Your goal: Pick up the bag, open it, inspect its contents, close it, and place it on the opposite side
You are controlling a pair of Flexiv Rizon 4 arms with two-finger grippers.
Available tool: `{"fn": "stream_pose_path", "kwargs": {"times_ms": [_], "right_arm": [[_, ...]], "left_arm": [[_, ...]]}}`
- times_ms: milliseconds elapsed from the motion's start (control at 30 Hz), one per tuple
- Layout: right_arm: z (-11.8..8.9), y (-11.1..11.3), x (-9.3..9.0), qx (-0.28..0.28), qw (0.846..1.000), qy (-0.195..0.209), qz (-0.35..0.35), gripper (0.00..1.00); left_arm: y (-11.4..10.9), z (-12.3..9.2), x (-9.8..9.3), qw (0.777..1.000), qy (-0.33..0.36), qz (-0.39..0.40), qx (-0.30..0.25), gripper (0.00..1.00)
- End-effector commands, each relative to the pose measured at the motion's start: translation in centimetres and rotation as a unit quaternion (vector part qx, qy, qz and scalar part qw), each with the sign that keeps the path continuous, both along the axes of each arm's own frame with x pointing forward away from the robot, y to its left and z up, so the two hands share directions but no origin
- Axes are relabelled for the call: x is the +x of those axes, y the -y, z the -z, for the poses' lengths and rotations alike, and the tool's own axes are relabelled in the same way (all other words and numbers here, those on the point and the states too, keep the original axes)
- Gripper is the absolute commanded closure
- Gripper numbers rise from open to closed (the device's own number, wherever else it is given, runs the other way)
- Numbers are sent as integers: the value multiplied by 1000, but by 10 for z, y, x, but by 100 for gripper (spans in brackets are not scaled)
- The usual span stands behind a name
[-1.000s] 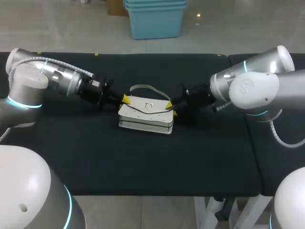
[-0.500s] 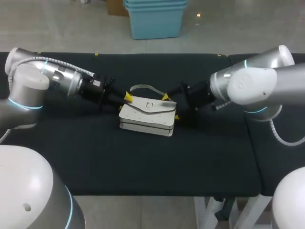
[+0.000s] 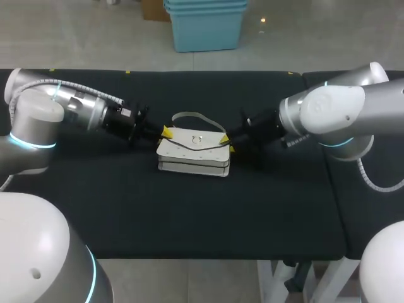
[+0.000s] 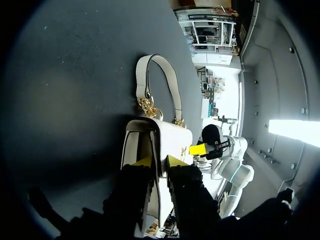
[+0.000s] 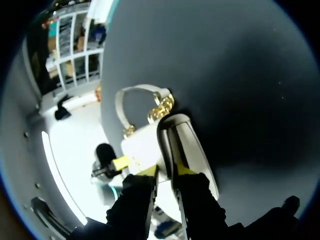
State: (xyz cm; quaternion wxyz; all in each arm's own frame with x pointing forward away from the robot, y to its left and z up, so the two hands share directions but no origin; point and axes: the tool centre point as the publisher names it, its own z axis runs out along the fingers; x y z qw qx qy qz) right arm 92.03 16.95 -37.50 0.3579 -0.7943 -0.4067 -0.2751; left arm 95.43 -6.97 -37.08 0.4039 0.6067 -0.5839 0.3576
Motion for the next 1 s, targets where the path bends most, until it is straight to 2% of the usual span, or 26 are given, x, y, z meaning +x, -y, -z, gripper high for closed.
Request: {"fn": "stream_pose_path", "kwargs": {"times_ms": [33, 67, 100, 333, 600, 700, 767, 800, 900, 967, 1000], "right_arm": [[-2, -2, 0, -2, 1000, 0, 3, 45], [-4, 0, 0, -1, 1000, 0, 4, 0], [-5, 1, 0, -1, 1000, 1, 4, 0], [-13, 17, -1, -36, 999, 11, -1, 0], [-27, 42, -7, -38, 996, 81, -29, 0], [-32, 50, -9, -34, 991, 116, -52, 0], [-36, 55, -9, -44, 988, 134, -58, 0], [-38, 58, -8, -41, 986, 140, -77, 0], [-44, 67, -8, -61, 981, 160, -95, 0], [-45, 70, -7, -70, 978, 159, -116, 0], [-46, 74, -6, -83, 975, 163, -125, 0]], "left_arm": [[6, -4, -4, 1000, 8, 7, 3, 25], [6, -6, -6, 1000, 10, 7, 2, 4], [6, -9, -7, 1000, 13, 7, 2, 0], [2, -26, -18, 999, 35, 11, 1, 0], [-3, -32, -33, 999, 42, 19, -7, 0], [-2, -34, -37, 999, 43, 27, -12, 19], [-1, -34, -39, 999, 43, 27, -11, 46], [-1, -34, -39, 999, 41, 33, -13, 52], [2, -34, -41, 999, 34, 42, -7, 54], [4, -32, -41, 999, 30, 42, 1, 55], [5, -31, -41, 999, 27, 42, 3, 60]]}}
